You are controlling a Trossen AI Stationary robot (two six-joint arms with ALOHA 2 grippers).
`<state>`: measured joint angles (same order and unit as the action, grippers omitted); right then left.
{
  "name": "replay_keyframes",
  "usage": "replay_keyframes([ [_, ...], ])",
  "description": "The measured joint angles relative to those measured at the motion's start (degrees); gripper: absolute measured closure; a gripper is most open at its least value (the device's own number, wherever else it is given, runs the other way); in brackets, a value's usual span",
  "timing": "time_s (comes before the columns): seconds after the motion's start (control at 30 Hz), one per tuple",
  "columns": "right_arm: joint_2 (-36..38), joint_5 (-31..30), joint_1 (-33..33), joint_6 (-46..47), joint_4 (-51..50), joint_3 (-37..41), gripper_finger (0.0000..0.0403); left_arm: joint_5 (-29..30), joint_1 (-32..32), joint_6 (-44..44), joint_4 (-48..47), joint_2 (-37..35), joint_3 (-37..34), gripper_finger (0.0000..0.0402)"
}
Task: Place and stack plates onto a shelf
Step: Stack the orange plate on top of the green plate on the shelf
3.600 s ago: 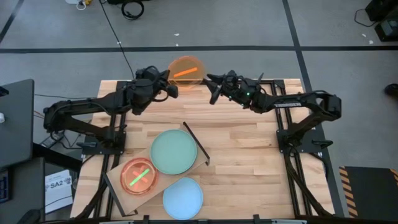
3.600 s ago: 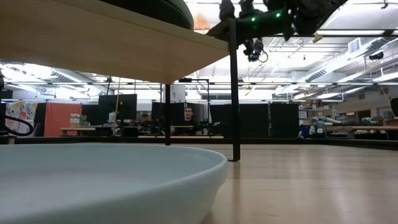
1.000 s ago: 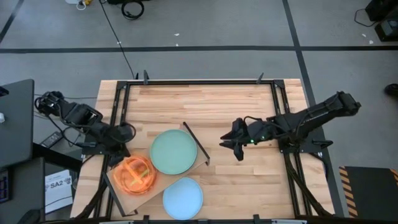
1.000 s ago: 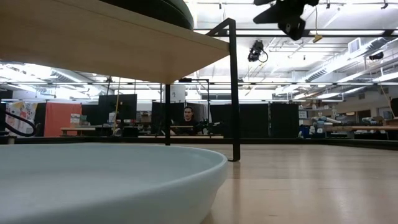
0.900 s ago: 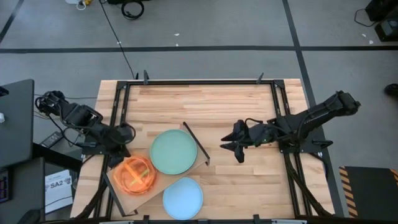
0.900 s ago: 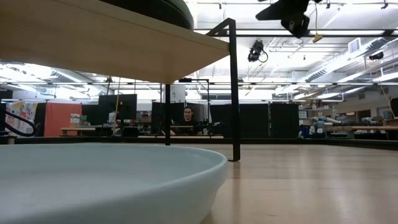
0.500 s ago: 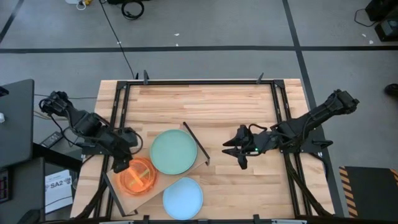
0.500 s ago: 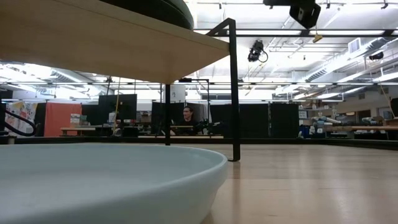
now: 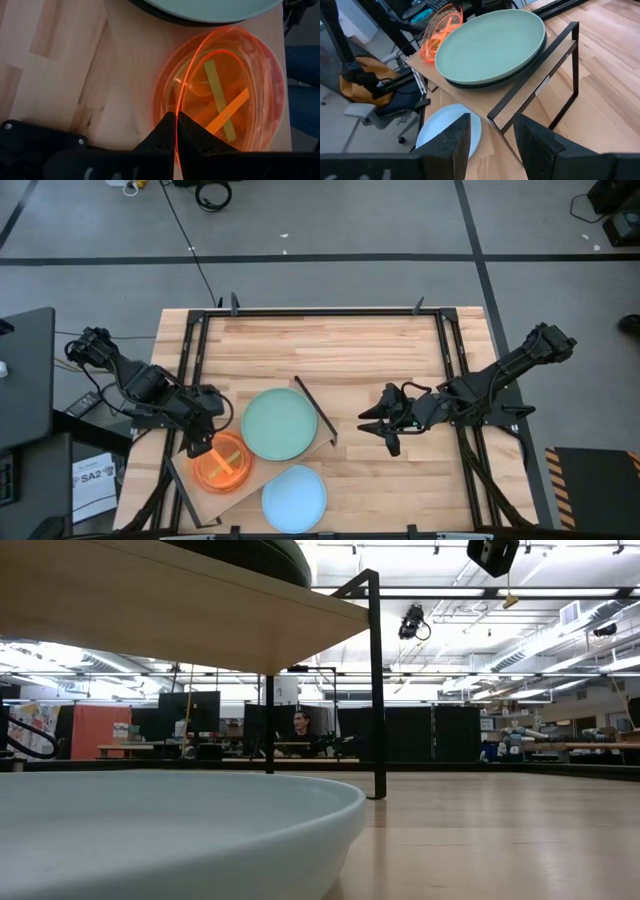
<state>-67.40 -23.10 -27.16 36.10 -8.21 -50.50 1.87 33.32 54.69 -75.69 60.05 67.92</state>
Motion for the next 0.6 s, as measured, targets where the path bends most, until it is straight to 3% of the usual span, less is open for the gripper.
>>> replay_keyframes([
  [0.3, 0.0, 0.01, 0.0, -0.22, -0.02, 0.0, 0.0247, 0.0, 0.0, 0.01, -0.04, 0.0, 0.0, 0.0385],
  [0.6, 0.0, 0.01, 0.0, -0.25, -0.02, 0.0, 0.0247, 0.04, 0.0, 0.01, -0.05, 0.0, 0.0, 0.0332],
])
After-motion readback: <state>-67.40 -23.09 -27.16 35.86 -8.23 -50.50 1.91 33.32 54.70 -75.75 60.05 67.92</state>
